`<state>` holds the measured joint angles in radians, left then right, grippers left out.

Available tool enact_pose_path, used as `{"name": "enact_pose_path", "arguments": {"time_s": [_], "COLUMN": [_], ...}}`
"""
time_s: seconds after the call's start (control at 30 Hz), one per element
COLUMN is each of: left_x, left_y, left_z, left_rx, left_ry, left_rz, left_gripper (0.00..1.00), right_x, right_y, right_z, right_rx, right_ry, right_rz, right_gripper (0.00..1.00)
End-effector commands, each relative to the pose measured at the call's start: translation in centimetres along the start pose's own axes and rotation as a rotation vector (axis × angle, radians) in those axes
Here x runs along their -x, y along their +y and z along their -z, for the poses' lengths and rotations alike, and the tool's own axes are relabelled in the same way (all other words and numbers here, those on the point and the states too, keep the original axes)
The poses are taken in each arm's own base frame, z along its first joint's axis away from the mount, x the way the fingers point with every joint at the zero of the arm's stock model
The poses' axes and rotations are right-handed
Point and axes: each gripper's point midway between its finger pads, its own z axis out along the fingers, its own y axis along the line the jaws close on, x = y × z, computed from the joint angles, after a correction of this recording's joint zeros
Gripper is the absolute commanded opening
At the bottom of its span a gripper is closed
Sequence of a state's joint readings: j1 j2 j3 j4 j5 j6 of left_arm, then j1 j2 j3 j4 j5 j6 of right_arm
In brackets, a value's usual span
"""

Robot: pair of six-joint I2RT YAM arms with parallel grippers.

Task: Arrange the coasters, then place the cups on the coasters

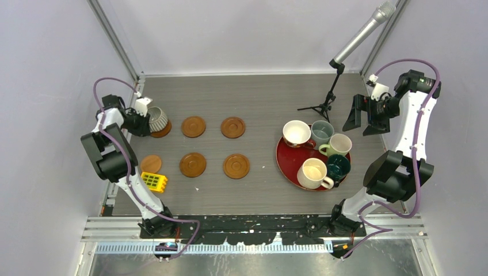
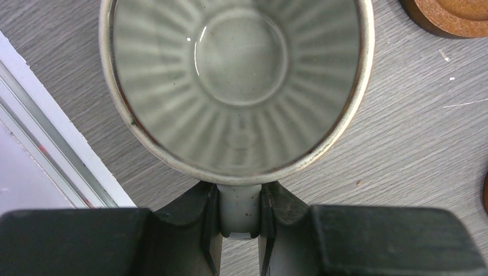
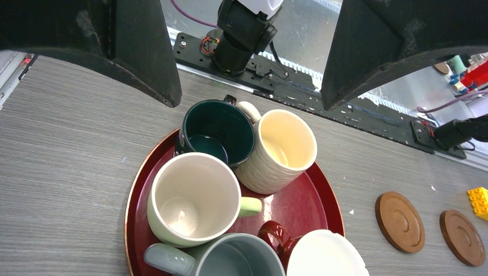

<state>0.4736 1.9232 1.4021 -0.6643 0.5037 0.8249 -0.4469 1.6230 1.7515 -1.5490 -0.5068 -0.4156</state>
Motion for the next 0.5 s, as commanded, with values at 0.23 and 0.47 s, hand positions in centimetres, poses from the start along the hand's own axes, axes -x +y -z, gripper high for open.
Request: {"name": "enact_pose_path", "arguments": {"time_s": [0.23, 0.47], "left_x": [0.4, -0.1], "left_y": [0.5, 0.3], "left_z": [0.3, 0.7], "left_rx": [0.017, 0.026], "left_ry": [-0.029, -0.003], "left_rz": [-0.062, -0.057], "left_gripper": [0.29, 0.51], "right_x": [-0.3, -0.2], "right_y": [0.8, 0.9], "right_z": [1.1, 1.0], "right_rx": [-0.017, -0.009], "right_ry": [-0.033, -0.033], "right_rz": [0.025, 0.023], "right_gripper": [0.95, 0.95]}}
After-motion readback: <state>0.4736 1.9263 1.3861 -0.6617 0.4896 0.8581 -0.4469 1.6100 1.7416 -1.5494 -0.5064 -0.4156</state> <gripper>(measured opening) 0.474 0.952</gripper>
